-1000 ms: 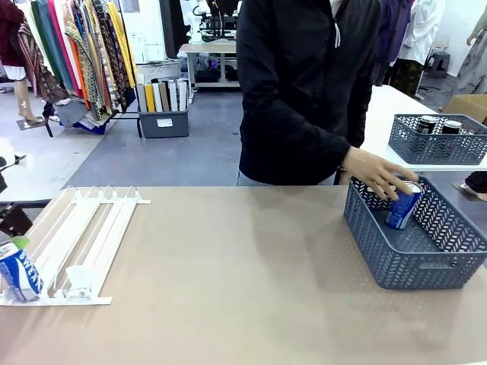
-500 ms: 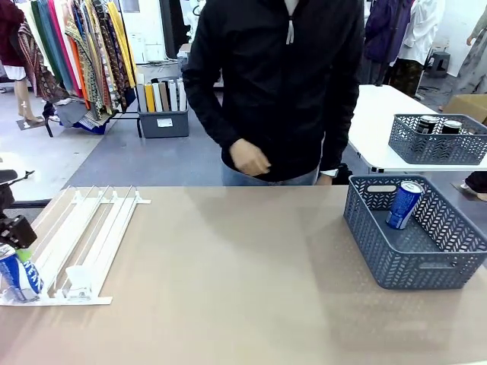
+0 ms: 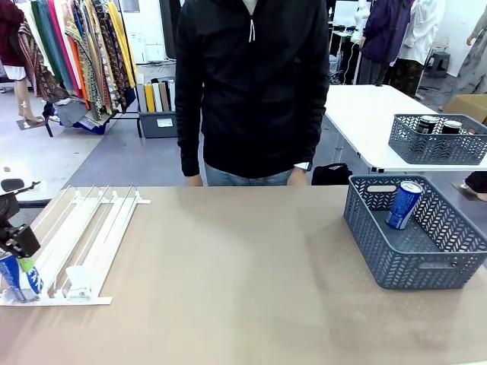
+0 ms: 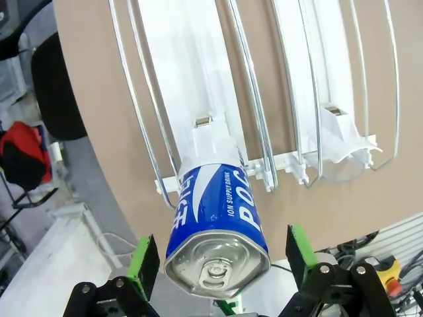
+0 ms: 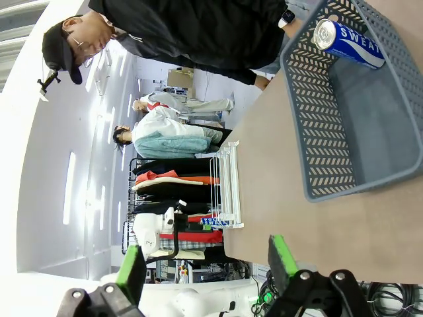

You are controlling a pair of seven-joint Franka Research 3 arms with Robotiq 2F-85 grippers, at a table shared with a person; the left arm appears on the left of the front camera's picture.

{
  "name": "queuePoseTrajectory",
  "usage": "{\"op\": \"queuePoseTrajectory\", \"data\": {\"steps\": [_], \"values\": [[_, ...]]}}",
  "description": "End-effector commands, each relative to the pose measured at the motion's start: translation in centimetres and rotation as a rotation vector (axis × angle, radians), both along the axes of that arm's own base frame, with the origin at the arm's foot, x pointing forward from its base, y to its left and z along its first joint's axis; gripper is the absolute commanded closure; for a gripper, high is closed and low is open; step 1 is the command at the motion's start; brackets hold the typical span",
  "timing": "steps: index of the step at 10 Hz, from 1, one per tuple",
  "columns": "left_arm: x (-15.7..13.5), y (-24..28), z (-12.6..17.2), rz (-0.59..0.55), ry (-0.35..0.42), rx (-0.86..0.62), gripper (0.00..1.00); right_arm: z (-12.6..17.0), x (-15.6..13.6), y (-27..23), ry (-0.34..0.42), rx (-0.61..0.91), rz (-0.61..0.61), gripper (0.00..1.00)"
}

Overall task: Retrieve and store the cans from the dispenser.
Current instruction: Pick up one can from the Automatic Can Dispenser and place it in the middle of the table.

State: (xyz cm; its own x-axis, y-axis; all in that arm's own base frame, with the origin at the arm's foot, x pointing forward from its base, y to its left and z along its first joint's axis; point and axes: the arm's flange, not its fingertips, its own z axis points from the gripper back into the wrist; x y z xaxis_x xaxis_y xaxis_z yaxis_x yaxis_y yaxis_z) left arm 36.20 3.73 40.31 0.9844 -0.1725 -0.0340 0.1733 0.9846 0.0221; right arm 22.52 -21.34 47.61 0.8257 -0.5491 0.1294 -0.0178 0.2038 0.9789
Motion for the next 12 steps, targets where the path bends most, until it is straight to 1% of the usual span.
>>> {"op": "queuePoseTrajectory", "data": {"steps": [1, 4, 5, 6, 7, 12], "values": [[-3.9, -0.24, -3.11, 0.019, -0.039, 0.002, 0.0, 0.21, 0.13, -0.03, -0.034, 0.006, 0.0, 0.0], [-3.64, -0.16, -3.73, 0.027, -0.042, -0.017, 0.0, 0.21, 0.13, -0.03, -0.034, 0.006, 0.0, 0.0], [-3.6, -0.1, -3.71, 0.021, -0.058, -0.012, 0.12, 0.21, 0.13, -0.03, -0.034, 0.006, 0.0, 0.0], [-3.62, -0.08, -3.71, 0.022, -0.052, -0.018, 0.72, 0.21, 0.13, -0.03, -0.034, 0.006, 0.0, 0.0], [-3.76, -0.08, -3.69, 0.022, -0.047, -0.019, 1.0, 0.21, 0.13, -0.03, -0.034, 0.006, 0.0, 0.0], [-3.73, -0.23, -3.6, 0.011, -0.044, -0.016, 1.0, 0.21, 0.13, -0.03, -0.034, 0.006, 0.0, 0.0]]}}
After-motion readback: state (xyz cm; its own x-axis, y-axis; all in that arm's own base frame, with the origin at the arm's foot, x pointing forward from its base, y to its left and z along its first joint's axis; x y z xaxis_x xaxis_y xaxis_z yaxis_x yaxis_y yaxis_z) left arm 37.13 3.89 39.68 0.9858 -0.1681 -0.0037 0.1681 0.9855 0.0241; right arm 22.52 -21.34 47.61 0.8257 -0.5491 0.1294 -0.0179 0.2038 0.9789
